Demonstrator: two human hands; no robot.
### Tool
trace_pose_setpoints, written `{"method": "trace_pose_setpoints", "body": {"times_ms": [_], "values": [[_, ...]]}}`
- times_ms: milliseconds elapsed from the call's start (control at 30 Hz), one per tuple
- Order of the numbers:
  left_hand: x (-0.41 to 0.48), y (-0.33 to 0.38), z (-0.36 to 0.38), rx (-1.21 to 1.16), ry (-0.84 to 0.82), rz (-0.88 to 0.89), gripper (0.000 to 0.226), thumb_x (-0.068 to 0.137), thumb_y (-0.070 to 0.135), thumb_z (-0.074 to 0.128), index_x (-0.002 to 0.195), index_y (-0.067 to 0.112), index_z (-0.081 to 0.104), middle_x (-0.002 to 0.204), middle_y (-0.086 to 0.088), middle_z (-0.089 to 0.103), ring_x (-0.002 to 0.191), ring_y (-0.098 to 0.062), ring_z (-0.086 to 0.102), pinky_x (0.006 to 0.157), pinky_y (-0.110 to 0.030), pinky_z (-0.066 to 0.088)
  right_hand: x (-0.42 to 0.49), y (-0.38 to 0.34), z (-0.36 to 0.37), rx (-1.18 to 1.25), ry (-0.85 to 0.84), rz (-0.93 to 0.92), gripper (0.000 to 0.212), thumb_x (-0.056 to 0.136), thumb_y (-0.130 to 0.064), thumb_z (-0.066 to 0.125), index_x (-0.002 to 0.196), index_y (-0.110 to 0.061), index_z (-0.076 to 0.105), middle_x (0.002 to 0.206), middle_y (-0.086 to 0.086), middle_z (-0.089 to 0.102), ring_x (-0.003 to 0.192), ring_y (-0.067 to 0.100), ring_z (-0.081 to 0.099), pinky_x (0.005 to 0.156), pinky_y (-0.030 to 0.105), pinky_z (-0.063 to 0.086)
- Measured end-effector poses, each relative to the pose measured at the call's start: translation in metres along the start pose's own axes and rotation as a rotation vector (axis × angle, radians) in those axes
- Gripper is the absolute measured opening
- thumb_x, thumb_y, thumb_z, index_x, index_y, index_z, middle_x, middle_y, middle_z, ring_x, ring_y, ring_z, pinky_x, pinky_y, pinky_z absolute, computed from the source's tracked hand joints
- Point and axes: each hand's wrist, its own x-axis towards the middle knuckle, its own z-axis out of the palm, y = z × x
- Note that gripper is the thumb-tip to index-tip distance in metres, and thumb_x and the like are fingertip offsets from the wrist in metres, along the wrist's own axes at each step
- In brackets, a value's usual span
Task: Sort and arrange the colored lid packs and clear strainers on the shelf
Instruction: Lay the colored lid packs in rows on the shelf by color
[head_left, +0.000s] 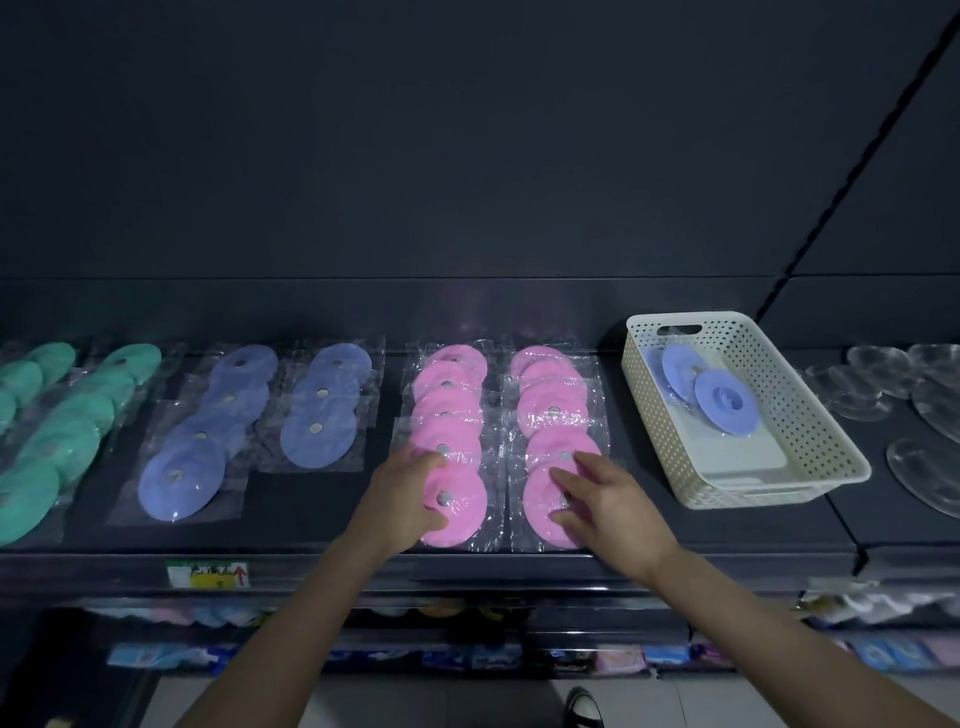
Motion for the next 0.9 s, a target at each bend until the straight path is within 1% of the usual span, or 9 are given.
{"method": "trace_pose_setpoints", "body": {"times_ms": [100, 167, 300, 400, 500, 600, 767, 833, 900], "values": [[-0.001, 0.001, 0.002, 0.026, 0.006, -0.011, 0.066, 0.067, 0.014, 0.076, 0.128, 0.018, 0.052, 0.132, -0.002, 0.038, 0.119, -0.023, 0.044, 0.101, -0.037, 0.041, 0.0, -0.001, -0.002, 0.004, -0.038, 0.023, 0.05, 0.087, -0.042, 0.063, 0.132, -0.021, 0.056, 0.144, 0.015, 0.042, 0.13, 0.031, 0.043, 0.11, 0.035, 0.033], [-0.001, 0.004, 0.001, 0.025, 0.027, -0.012, 0.062, 0.065, 0.019, 0.08, 0.122, 0.015, 0.054, 0.128, -0.001, 0.04, 0.118, -0.021, 0.042, 0.101, -0.036, 0.04, 0.0, 0.0, -0.003, 0.004, -0.042, 0.022, 0.051, 0.087, -0.044, 0.062, 0.132, -0.022, 0.055, 0.145, 0.015, 0.042, 0.131, 0.031, 0.042, 0.11, 0.036, 0.033], [0.003, 0.007, -0.004, 0.126, 0.024, -0.049, 0.046, 0.063, 0.025, 0.079, 0.097, 0.01, 0.052, 0.11, -0.003, 0.046, 0.101, -0.025, 0.049, 0.085, -0.039, 0.048, 0.003, 0.0, -0.002, -0.03, -0.042, 0.019, 0.047, 0.082, -0.044, 0.066, 0.122, -0.018, 0.06, 0.131, 0.016, 0.052, 0.121, 0.036, 0.048, 0.1, 0.039, 0.042], [0.007, 0.01, -0.006, 0.229, -0.034, -0.084, 0.045, 0.063, 0.031, 0.077, 0.091, 0.009, 0.048, 0.105, -0.006, 0.046, 0.098, -0.027, 0.049, 0.082, -0.039, 0.049, 0.005, 0.001, -0.002, -0.027, -0.027, 0.028, 0.044, 0.082, -0.053, 0.059, 0.11, -0.018, 0.062, 0.124, 0.013, 0.056, 0.117, 0.035, 0.05, 0.096, 0.04, 0.045], [0.015, 0.013, -0.011, 0.299, -0.09, -0.113, 0.053, 0.062, 0.043, 0.077, 0.091, 0.014, 0.042, 0.108, -0.006, 0.044, 0.1, -0.025, 0.047, 0.084, -0.038, 0.048, 0.011, 0.002, -0.008, -0.002, -0.008, 0.013, 0.049, 0.083, -0.051, 0.063, 0.122, -0.02, 0.059, 0.137, 0.014, 0.05, 0.131, 0.035, 0.038, 0.109, 0.044, 0.036], [0.026, 0.014, -0.015, 0.237, -0.033, -0.095, 0.058, 0.067, 0.054, 0.072, 0.097, 0.015, 0.042, 0.111, -0.006, 0.044, 0.105, -0.025, 0.045, 0.086, -0.037, 0.045, 0.021, 0.002, -0.013, 0.039, 0.036, 0.021, 0.059, 0.085, -0.054, 0.058, 0.134, -0.022, 0.05, 0.142, 0.017, 0.044, 0.136, 0.034, 0.032, 0.113, 0.045, 0.031], [0.05, 0.019, -0.023, 0.1, 0.051, -0.07, 0.058, 0.084, 0.047, 0.058, 0.125, 0.009, 0.045, 0.123, -0.01, 0.045, 0.116, -0.027, 0.043, 0.092, -0.036, 0.04, 0.048, 0.002, -0.025, 0.108, 0.026, 0.161, 0.053, 0.092, -0.049, 0.05, 0.134, -0.017, 0.047, 0.135, 0.016, 0.046, 0.131, 0.031, 0.037, 0.11, 0.04, 0.036], [0.061, 0.02, -0.028, 0.057, 0.063, -0.083, 0.056, 0.083, 0.048, 0.054, 0.123, 0.009, 0.047, 0.117, -0.009, 0.051, 0.105, -0.024, 0.051, 0.082, -0.032, 0.045, 0.06, 0.007, -0.028, 0.103, 0.018, 0.191, 0.049, 0.091, -0.051, 0.05, 0.128, -0.02, 0.051, 0.128, 0.011, 0.052, 0.124, 0.029, 0.044, 0.106, 0.04, 0.04], [0.073, 0.021, -0.03, 0.014, 0.133, -0.072, 0.041, 0.084, 0.039, 0.056, 0.111, 0.009, 0.053, 0.098, -0.003, 0.058, 0.081, -0.013, 0.055, 0.063, -0.018, 0.042, 0.069, 0.01, -0.03, 0.12, -0.013, 0.219, 0.046, 0.09, -0.053, 0.049, 0.123, -0.021, 0.054, 0.127, 0.01, 0.052, 0.124, 0.029, 0.045, 0.105, 0.039, 0.041]]}}
